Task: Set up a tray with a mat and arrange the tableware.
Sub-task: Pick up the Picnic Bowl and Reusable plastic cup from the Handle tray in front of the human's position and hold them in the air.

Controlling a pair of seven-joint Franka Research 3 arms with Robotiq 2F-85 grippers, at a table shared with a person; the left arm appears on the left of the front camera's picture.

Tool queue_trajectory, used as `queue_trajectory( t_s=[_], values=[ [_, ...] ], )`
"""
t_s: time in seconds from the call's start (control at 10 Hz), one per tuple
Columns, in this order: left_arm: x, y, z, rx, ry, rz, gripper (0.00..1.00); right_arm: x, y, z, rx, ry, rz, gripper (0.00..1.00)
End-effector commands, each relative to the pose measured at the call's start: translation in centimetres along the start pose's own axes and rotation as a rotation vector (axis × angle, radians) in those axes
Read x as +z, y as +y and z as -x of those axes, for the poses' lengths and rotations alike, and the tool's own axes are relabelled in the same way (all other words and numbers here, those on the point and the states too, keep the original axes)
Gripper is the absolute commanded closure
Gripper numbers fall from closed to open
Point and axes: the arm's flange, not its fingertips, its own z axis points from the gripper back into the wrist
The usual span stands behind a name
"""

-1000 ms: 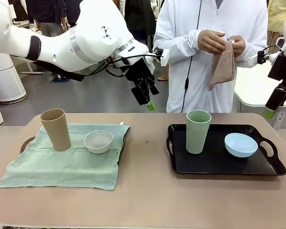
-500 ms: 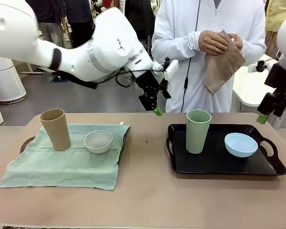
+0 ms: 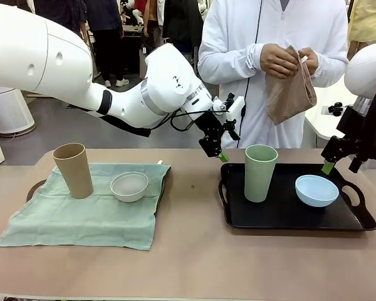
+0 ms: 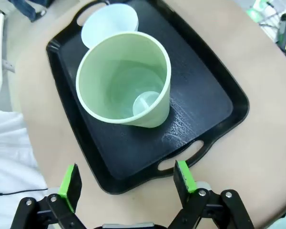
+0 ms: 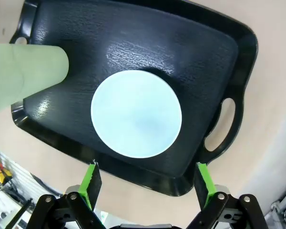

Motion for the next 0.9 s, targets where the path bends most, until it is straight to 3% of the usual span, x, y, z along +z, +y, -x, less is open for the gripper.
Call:
queue_trajectory(
  t_s=[0.0,0.1,0.3,0.5,0.8],
  values=[
    [1.5,-0.7,-0.6,-0.014,0.031,-0.002,0.0,0.6,0.2,0.5,0.023,0.02,0.007,0.0],
    [0.0,0.0,0.0,0.0,0.0,0.0,0.0,0.0,0.0,0.0,0.0,0.0,0.0,0.0],
    [-0.8,-1.5,0.8,0.174,-0.12,-0.032,0.0,-2.3,-1.2,-1.4,-0.038,0.019,-0.033,0.0],
    [-0.8,-3.1,1.5,0.269,-0.141,-0.112,0.0,-3.2,-2.2,-1.7,-0.099,-0.02,0.037,0.0],
    [-4.5,-3.6,2.9,0.331,-0.24,-0.023,0.0,-5.4,-3.1,-2.5,-0.127,-0.041,0.072,0.0]
  ],
)
